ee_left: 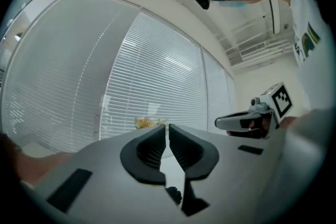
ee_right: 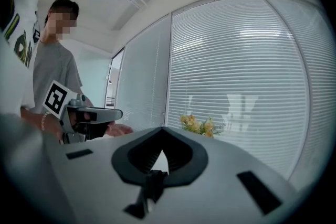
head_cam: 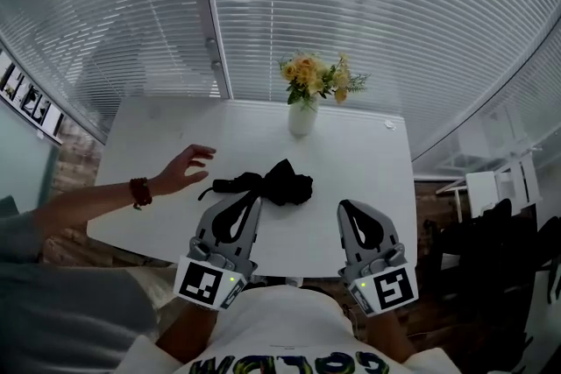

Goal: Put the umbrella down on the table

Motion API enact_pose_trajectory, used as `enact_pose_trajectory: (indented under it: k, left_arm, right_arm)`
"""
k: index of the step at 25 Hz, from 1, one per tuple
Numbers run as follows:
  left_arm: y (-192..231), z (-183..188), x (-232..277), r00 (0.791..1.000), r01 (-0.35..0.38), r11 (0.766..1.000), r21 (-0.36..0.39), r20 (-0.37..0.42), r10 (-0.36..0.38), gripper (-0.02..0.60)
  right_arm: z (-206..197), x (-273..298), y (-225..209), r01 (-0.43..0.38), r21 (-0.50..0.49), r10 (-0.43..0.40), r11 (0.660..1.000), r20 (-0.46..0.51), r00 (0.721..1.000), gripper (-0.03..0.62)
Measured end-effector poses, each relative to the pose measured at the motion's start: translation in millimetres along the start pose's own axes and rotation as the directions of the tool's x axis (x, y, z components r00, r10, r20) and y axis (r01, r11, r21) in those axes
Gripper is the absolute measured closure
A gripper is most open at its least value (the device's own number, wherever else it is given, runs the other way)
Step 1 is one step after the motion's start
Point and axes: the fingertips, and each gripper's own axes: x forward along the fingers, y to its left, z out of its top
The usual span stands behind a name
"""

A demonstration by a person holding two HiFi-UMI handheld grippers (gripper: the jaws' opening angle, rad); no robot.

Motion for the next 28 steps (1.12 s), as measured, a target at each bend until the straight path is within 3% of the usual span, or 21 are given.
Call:
enact_pose_trajectory:
  k: [28]
  left_arm:
    - [-17.1,-6.4,-4.5,0.999,0.046,0.999,-0.03,-0.015,-0.046,0.552]
  right_arm:
    - [5.4,-3.3,9.9,0.007,-0.023,-0.007,1.0,-0.003,1.0,0.586]
